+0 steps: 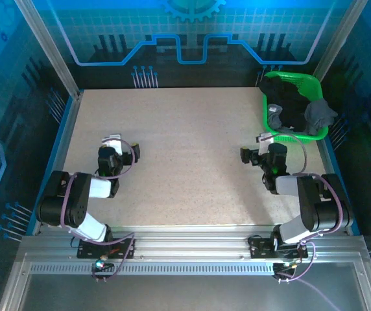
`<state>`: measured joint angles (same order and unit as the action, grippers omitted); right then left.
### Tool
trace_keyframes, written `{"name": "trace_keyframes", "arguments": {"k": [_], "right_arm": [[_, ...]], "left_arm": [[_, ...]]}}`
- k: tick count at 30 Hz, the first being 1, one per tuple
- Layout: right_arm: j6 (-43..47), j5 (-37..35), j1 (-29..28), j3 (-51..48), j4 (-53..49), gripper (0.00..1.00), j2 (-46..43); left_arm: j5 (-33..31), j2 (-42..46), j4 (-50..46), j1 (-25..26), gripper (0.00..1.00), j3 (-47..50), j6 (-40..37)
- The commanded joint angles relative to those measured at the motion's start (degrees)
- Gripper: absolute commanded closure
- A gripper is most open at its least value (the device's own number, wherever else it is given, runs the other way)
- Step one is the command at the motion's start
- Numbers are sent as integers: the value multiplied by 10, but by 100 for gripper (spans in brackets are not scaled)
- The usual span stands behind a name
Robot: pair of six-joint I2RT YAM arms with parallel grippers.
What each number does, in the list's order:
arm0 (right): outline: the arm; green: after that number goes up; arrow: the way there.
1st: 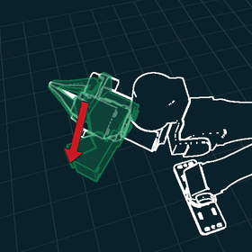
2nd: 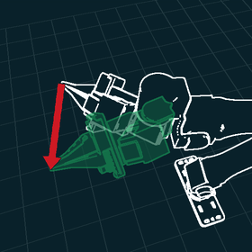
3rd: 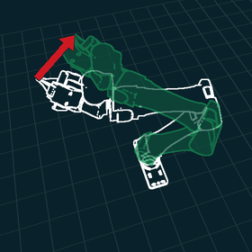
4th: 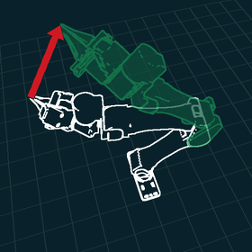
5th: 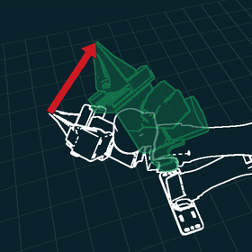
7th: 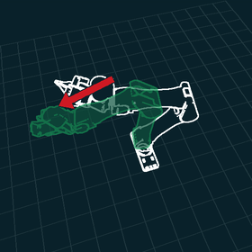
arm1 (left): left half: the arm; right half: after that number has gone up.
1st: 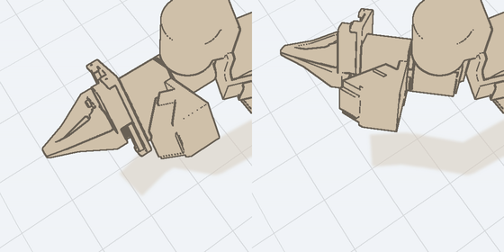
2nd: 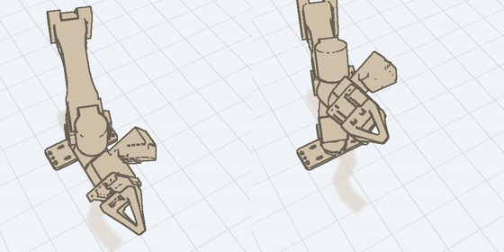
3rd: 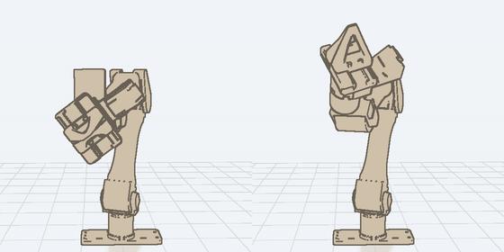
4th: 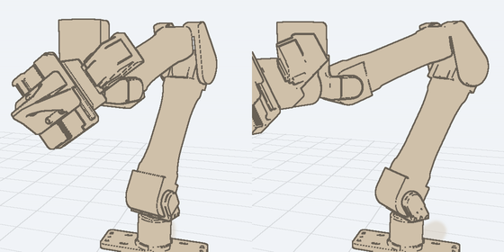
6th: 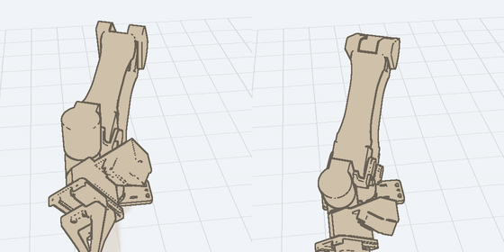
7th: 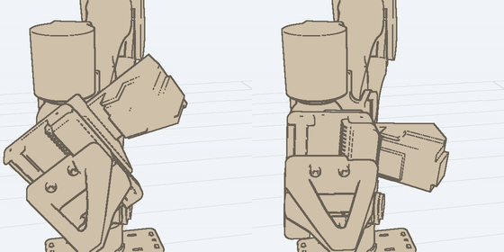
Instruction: Fold and stack the t-shirts
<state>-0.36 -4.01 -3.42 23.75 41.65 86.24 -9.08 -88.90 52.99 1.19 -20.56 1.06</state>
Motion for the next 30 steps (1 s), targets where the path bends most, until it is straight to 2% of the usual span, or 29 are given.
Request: {"name": "trace_keyframes", "arguments": {"k": [1,14,19,23,24,26,28,30], "right_arm": [[5,4,1,11,13,0,0],[7,10,0,10,12,0,-4],[9,4,-3,23,-34,0,-33],[14,10,-4,11,-26,0,-54],[13,0,-7,11,-38,0,-69],[17,-35,-22,19,-82,0,-117],[12,-75,-41,36,-137,0,-186],[-9,-140,-68,96,-226,0,-253]], "left_arm": [[14,-1,4,1,1,-12,-13],[8,0,16,0,1,-4,-11],[-53,-2,113,0,1,46,9],[-44,6,115,2,1,49,4],[-62,20,115,10,1,54,0],[-113,74,84,34,1,58,-16],[-154,162,-16,78,1,35,-52],[-166,234,-98,110,1,-13,-78]]}}
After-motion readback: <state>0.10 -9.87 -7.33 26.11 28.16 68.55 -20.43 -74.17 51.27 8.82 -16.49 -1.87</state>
